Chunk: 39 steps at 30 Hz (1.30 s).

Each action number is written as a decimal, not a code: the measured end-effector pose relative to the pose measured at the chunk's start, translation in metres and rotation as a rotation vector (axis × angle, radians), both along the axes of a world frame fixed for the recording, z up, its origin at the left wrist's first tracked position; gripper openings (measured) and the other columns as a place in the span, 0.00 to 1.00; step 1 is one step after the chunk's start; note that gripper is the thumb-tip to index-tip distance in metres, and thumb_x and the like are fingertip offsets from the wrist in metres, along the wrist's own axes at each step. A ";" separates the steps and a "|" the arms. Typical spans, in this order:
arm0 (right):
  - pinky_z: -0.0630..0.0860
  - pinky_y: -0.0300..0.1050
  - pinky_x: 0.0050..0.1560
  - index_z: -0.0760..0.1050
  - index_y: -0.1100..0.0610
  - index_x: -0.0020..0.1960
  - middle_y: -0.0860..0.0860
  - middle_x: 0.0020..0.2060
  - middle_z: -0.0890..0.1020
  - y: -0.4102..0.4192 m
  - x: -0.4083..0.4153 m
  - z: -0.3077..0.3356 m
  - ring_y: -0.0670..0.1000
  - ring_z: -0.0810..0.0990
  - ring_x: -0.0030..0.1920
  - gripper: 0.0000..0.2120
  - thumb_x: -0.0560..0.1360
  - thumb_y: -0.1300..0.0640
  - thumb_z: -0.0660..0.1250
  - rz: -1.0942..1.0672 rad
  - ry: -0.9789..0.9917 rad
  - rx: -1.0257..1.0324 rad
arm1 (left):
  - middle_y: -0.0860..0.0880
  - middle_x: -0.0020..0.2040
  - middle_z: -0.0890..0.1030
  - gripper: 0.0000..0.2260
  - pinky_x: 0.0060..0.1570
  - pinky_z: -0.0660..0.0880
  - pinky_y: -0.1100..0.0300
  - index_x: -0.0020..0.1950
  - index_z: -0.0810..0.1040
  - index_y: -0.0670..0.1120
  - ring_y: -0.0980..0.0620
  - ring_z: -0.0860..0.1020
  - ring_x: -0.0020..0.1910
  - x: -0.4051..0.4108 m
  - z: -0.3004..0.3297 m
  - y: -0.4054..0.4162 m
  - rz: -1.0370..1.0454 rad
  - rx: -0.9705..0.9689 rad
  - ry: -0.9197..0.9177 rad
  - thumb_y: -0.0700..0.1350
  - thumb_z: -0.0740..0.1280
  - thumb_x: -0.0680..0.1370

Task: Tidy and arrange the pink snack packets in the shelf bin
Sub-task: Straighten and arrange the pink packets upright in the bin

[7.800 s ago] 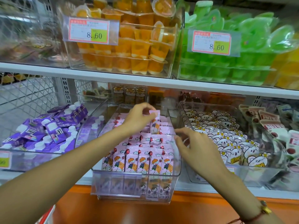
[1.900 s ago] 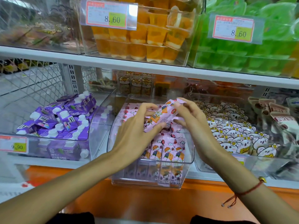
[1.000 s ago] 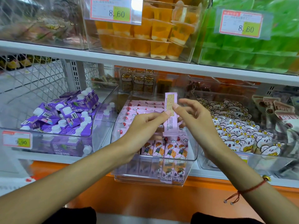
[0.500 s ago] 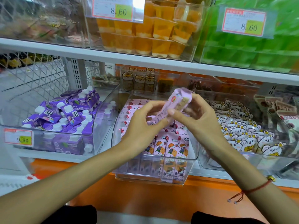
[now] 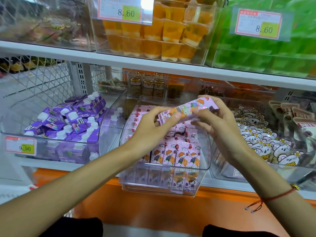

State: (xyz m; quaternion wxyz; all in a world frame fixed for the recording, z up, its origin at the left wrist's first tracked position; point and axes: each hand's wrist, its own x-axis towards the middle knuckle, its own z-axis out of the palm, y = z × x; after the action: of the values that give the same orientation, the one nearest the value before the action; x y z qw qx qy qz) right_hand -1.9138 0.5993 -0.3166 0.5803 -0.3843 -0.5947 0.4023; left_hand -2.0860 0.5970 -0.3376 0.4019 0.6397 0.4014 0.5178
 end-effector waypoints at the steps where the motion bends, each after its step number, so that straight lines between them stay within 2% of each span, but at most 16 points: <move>1: 0.79 0.44 0.52 0.74 0.49 0.59 0.47 0.43 0.81 0.001 0.001 -0.001 0.47 0.81 0.48 0.15 0.75 0.60 0.68 0.009 -0.038 0.002 | 0.56 0.50 0.81 0.08 0.43 0.74 0.74 0.55 0.76 0.51 0.66 0.79 0.45 0.001 -0.001 0.000 0.022 0.026 -0.030 0.48 0.69 0.76; 2: 0.78 0.45 0.53 0.73 0.47 0.61 0.45 0.41 0.81 0.002 0.002 -0.001 0.46 0.81 0.46 0.15 0.76 0.59 0.67 0.016 -0.084 0.008 | 0.55 0.51 0.81 0.10 0.45 0.74 0.73 0.55 0.77 0.49 0.65 0.79 0.46 0.001 -0.003 0.000 0.044 0.050 -0.045 0.47 0.71 0.75; 4: 0.77 0.45 0.52 0.72 0.44 0.62 0.49 0.39 0.78 0.003 0.004 -0.002 0.47 0.78 0.44 0.15 0.77 0.57 0.66 0.010 -0.169 0.043 | 0.54 0.53 0.80 0.14 0.47 0.75 0.71 0.57 0.76 0.47 0.65 0.79 0.48 0.004 -0.007 0.002 0.073 0.083 -0.048 0.45 0.73 0.73; 6: 0.76 0.38 0.47 0.71 0.45 0.63 0.53 0.41 0.77 0.002 0.006 -0.001 0.48 0.77 0.42 0.15 0.78 0.56 0.66 -0.070 -0.236 0.121 | 0.56 0.56 0.77 0.19 0.49 0.76 0.69 0.60 0.73 0.48 0.65 0.77 0.51 0.007 -0.012 0.005 0.083 0.098 -0.001 0.46 0.75 0.72; 7: 0.75 0.34 0.45 0.69 0.48 0.64 0.52 0.42 0.78 0.003 0.008 -0.001 0.44 0.78 0.42 0.16 0.77 0.57 0.66 -0.150 -0.263 0.175 | 0.57 0.57 0.75 0.22 0.50 0.75 0.69 0.62 0.71 0.49 0.64 0.76 0.53 0.008 -0.014 0.008 0.101 0.096 0.062 0.47 0.75 0.71; 9: 0.71 0.28 0.41 0.66 0.54 0.65 0.45 0.40 0.76 0.006 0.013 0.001 0.36 0.76 0.36 0.19 0.76 0.58 0.67 -0.350 -0.310 0.276 | 0.58 0.56 0.72 0.24 0.49 0.71 0.64 0.63 0.69 0.50 0.59 0.72 0.54 0.008 -0.018 0.015 0.184 0.112 0.290 0.48 0.75 0.71; 11: 0.69 0.31 0.38 0.64 0.56 0.63 0.42 0.35 0.73 0.010 0.018 0.002 0.36 0.73 0.31 0.20 0.75 0.58 0.69 -0.458 -0.321 0.301 | 0.56 0.53 0.72 0.18 0.48 0.66 0.61 0.61 0.73 0.51 0.54 0.69 0.56 0.007 -0.020 0.021 0.221 0.193 0.558 0.50 0.72 0.73; 13: 0.70 0.35 0.37 0.63 0.55 0.60 0.42 0.34 0.73 0.012 0.020 0.001 0.37 0.73 0.29 0.19 0.75 0.58 0.69 -0.460 -0.340 0.284 | 0.53 0.54 0.74 0.13 0.50 0.64 0.59 0.61 0.76 0.51 0.51 0.68 0.58 0.008 -0.023 0.023 0.162 0.273 0.793 0.52 0.66 0.77; 16: 0.71 0.30 0.33 0.64 0.53 0.57 0.45 0.34 0.77 0.012 0.017 -0.002 0.37 0.74 0.29 0.17 0.75 0.59 0.69 -0.386 -0.455 0.294 | 0.52 0.62 0.74 0.16 0.52 0.59 0.59 0.66 0.74 0.51 0.51 0.66 0.61 0.009 -0.026 0.022 0.092 0.326 1.007 0.53 0.57 0.82; 20: 0.77 0.45 0.41 0.66 0.54 0.58 0.53 0.41 0.81 0.018 0.014 0.001 0.50 0.80 0.38 0.15 0.76 0.57 0.69 -0.244 -0.771 0.293 | 0.53 0.61 0.76 0.14 0.50 0.58 0.61 0.64 0.75 0.52 0.53 0.66 0.61 0.005 -0.025 0.017 0.078 0.343 1.000 0.51 0.57 0.81; 24: 0.78 0.53 0.46 0.69 0.55 0.55 0.50 0.43 0.81 0.030 0.012 0.017 0.52 0.82 0.41 0.14 0.74 0.57 0.71 -0.056 -0.984 0.243 | 0.54 0.62 0.76 0.15 0.56 0.60 0.60 0.66 0.73 0.54 0.53 0.66 0.61 0.001 -0.026 0.010 0.055 0.355 0.985 0.51 0.58 0.80; 26: 0.77 0.52 0.49 0.73 0.54 0.54 0.50 0.46 0.80 0.037 0.008 0.021 0.52 0.82 0.46 0.15 0.71 0.56 0.74 -0.005 -1.113 0.201 | 0.54 0.61 0.76 0.15 0.57 0.61 0.59 0.66 0.73 0.54 0.54 0.66 0.61 -0.002 -0.026 0.008 0.059 0.366 0.954 0.51 0.60 0.80; 28: 0.74 0.46 0.52 0.78 0.52 0.54 0.49 0.50 0.77 0.043 0.002 0.015 0.51 0.78 0.53 0.14 0.70 0.51 0.75 -0.021 -1.338 0.220 | 0.56 0.61 0.76 0.15 0.56 0.61 0.62 0.66 0.73 0.55 0.55 0.66 0.60 -0.004 -0.027 0.006 0.083 0.390 0.912 0.51 0.62 0.79; 31: 0.69 0.45 0.55 0.79 0.49 0.59 0.50 0.57 0.76 0.043 -0.006 0.001 0.52 0.74 0.59 0.13 0.76 0.49 0.67 -0.031 -1.585 0.258 | 0.57 0.62 0.75 0.16 0.51 0.59 0.65 0.66 0.72 0.54 0.57 0.66 0.61 -0.008 -0.027 0.005 0.134 0.414 0.873 0.52 0.64 0.78; 34: 0.68 0.44 0.52 0.77 0.49 0.62 0.51 0.58 0.77 0.039 -0.007 0.000 0.53 0.74 0.60 0.14 0.78 0.50 0.62 -0.061 -1.597 0.259 | 0.58 0.60 0.76 0.12 0.50 0.59 0.66 0.61 0.75 0.54 0.58 0.67 0.59 -0.013 -0.025 0.005 0.137 0.427 0.843 0.50 0.65 0.78; 39: 0.70 0.44 0.51 0.80 0.47 0.56 0.47 0.56 0.78 0.020 -0.002 0.005 0.50 0.74 0.59 0.11 0.75 0.47 0.67 -0.175 -1.432 0.338 | 0.61 0.57 0.78 0.10 0.57 0.69 0.57 0.59 0.77 0.58 0.59 0.70 0.58 -0.017 -0.026 0.005 0.035 0.362 0.805 0.53 0.66 0.78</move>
State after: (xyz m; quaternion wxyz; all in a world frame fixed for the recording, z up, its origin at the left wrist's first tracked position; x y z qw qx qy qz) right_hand -1.9157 0.6197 -0.3112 0.1317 -0.5040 -0.8486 -0.0918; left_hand -2.1026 0.6015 -0.3640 0.0861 0.8436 0.4396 0.2962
